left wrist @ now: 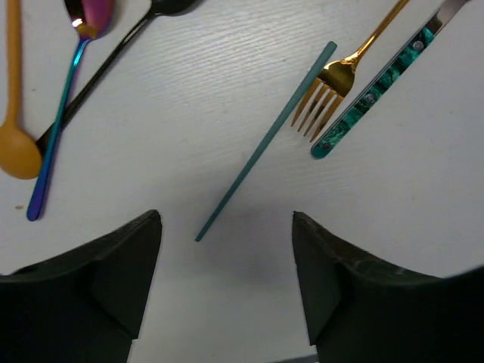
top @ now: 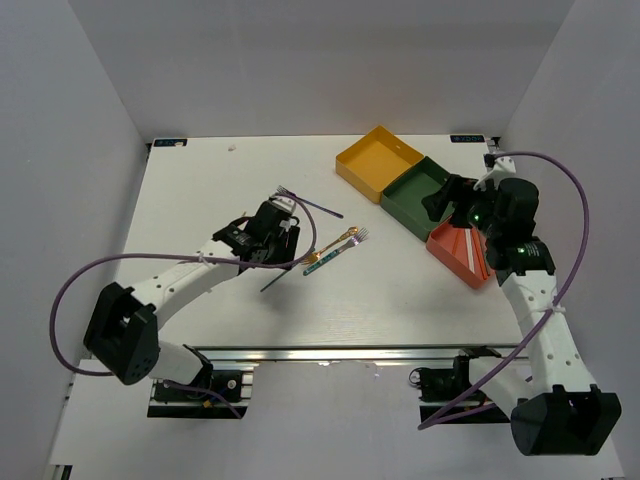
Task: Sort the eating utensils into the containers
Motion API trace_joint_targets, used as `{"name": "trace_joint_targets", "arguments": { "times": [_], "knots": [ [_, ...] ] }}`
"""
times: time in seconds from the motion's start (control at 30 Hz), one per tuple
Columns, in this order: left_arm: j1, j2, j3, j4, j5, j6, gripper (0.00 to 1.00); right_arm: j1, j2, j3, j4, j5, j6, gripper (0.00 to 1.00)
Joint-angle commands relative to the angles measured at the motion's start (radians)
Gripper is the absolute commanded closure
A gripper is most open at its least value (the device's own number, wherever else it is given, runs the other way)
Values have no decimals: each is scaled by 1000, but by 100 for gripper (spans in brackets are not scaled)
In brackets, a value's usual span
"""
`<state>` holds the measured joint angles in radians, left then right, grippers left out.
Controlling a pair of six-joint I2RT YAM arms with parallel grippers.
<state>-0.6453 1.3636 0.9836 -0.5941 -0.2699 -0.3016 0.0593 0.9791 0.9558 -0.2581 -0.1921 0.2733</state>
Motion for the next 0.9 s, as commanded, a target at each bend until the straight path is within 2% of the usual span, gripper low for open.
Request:
{"name": "trace_joint_targets", "arguments": {
  "times": [0.0, 0.17, 0.27, 0.37, 0.43, 0.57, 0.77, 0.87],
  "knots": [
    [-1, 57, 64, -10, 96, 85, 27, -3, -22, -28, 43, -174, 50, 11],
    [1, 149, 87, 5, 204, 172, 50, -4, -85, -97, 79, -247, 63, 11],
    [13, 209, 105, 0, 230, 206, 54, -4, -117, -107, 76, -260, 63, 11],
    [30, 264, 113, 16, 268, 228, 55, -4, -141, -114, 80, -276, 61, 11],
    [36, 288, 116, 30, 268, 234, 47, -3, -157, -112, 80, -283, 61, 11],
    [62, 321, 122, 46, 317, 246, 40, -3, -184, -114, 85, -297, 63, 11],
    [85, 382, 130, 69, 370, 256, 41, -3, -207, -112, 91, -310, 67, 11],
    [96, 411, 133, 63, 368, 256, 45, -1, -220, -109, 88, -311, 67, 11]
  ]
}}
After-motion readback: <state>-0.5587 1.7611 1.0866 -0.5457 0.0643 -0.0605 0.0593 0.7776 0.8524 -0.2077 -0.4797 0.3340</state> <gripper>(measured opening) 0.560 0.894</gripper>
